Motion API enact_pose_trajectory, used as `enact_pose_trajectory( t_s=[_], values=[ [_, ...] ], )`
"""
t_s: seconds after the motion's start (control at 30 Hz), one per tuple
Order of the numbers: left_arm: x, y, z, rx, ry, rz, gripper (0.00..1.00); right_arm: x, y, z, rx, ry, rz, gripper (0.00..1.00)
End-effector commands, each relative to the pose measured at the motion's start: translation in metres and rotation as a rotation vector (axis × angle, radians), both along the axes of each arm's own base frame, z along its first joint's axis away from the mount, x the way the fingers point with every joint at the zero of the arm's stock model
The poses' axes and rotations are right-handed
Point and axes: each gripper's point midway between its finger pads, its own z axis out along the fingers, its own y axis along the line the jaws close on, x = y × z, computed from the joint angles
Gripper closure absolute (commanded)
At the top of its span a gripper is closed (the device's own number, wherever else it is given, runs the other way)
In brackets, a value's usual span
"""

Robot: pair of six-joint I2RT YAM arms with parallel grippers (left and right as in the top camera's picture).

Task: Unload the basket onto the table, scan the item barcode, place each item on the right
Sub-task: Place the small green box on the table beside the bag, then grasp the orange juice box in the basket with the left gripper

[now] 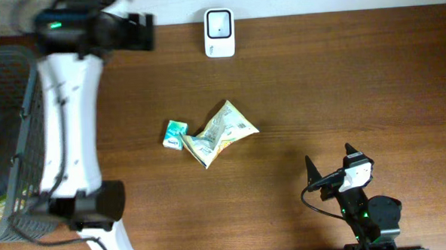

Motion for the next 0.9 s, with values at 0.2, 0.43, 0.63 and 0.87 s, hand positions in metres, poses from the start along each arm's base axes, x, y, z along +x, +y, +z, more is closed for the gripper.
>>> enact_pose_trajectory(
  t_s=[0.2, 0.43, 0.63, 0.87],
  values=[
    [-0.110, 0.267, 0.047, 0.047, -0.034, 0.762, 0.01, 0.000, 0.002, -0.003, 0.006, 0.008, 0.005, 0.01],
    [-0.124, 0.360, -0.086, 0.008, 0.182, 0.942, 0.01, 0.000, 0.001, -0.003, 0.006, 0.008, 0.004, 0.01],
    [-0.103, 0.396, -0.159, 0.190, 0.165, 0.743, 0.00, 0.000, 0.001, -0.003, 0.006, 0.008, 0.004, 0.01],
    [-0.077, 0.404, -0.203, 0.307, 0.169, 0.509, 0.01, 0.000, 0.001, -0.003, 0.006, 0.008, 0.004, 0.01]
  ],
)
